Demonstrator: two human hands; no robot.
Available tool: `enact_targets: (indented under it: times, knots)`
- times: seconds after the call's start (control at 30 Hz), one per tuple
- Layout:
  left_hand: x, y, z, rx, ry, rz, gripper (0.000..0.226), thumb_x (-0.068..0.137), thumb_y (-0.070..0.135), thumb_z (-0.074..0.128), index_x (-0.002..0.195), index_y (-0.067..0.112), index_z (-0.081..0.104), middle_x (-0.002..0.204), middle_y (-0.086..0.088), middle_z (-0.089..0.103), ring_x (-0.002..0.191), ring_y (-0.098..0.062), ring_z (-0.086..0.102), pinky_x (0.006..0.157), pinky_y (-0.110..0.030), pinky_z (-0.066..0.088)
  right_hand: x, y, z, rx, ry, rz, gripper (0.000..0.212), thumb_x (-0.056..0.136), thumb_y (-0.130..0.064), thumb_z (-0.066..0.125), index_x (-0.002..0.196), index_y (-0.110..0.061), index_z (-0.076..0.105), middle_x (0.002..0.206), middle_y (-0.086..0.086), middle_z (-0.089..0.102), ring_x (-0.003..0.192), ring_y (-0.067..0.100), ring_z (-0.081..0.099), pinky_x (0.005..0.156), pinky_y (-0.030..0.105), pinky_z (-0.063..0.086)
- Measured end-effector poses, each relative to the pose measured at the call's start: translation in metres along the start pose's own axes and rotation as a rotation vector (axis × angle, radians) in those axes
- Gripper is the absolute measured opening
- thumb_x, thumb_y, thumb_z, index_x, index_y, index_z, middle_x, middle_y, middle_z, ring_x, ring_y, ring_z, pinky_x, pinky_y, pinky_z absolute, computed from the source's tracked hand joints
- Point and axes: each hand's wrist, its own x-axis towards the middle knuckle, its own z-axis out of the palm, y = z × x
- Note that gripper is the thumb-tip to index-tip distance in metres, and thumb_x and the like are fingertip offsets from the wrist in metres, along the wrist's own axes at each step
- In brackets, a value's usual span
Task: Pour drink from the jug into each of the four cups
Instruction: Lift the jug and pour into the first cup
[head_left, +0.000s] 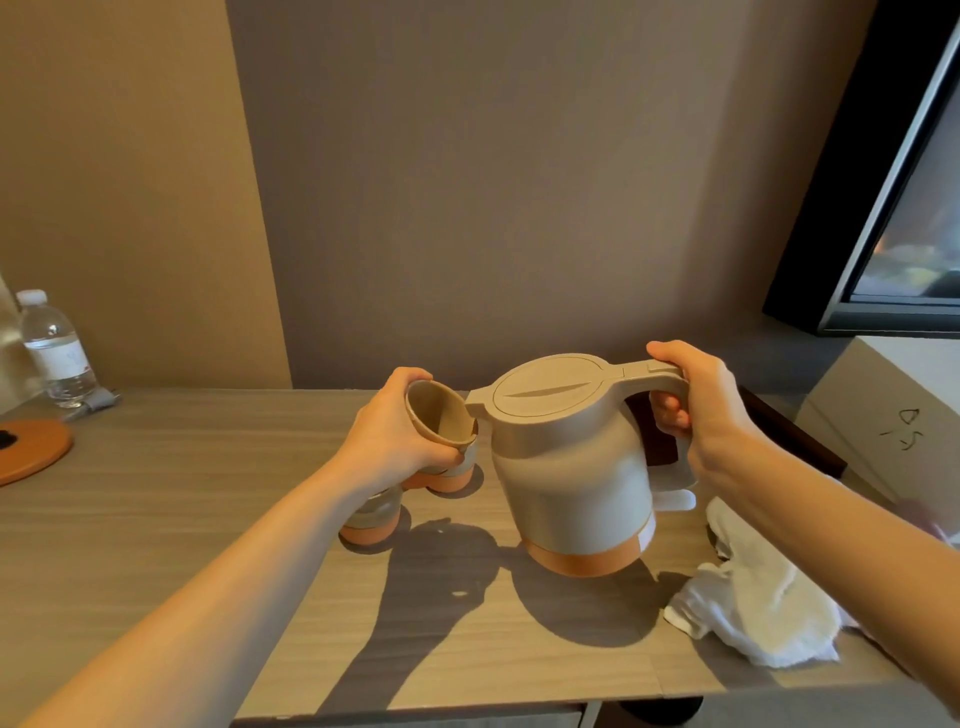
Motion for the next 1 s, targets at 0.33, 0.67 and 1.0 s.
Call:
enact_targets:
  times: [0.33,0.67,1.0]
  knots:
    - [-0.002,-0.001,0.005,0.111,-0.056,0.031,0.098,0.046,0.030,0.091,0.127,0.041,0.038,0.114,0.013,0.054,0.109,-0.019,0.053,0.087,-0.041,0.055,-0.003,0.003,0.006,-0.100,-0.029,0.022,0.035,0.084,-0.037,0.060,0.060,-0.011,0.059,0.043,-0.001,0.044,0.037,0.008,0.038,0.052,0.024,0.033]
    - [-0.005,-0.003,0.015,0.120,-0.071,0.059,0.098,0.053,0.025,0.094,0.133,0.035,0.037,0.120,0.011,0.052,0.108,-0.014,0.052,0.078,-0.025,0.050,-0.003,0.002,0.007,-0.165,-0.017,0.005,0.034,0.085,-0.038,0.061,0.067,-0.010,0.063,0.046,-0.001,0.050,0.047,0.010,0.043,0.055,0.023,0.037]
    - [-0.005,-0.007,0.019,0.090,-0.073,0.042,0.095,0.052,0.030,0.094,0.129,0.037,0.038,0.121,0.011,0.053,0.109,-0.015,0.053,0.084,-0.031,0.053,-0.004,0.003,0.006,-0.194,-0.014,0.020,0.032,0.084,-0.040,0.062,0.072,-0.010,0.062,0.054,0.001,0.052,0.053,0.013,0.043,0.056,0.025,0.036]
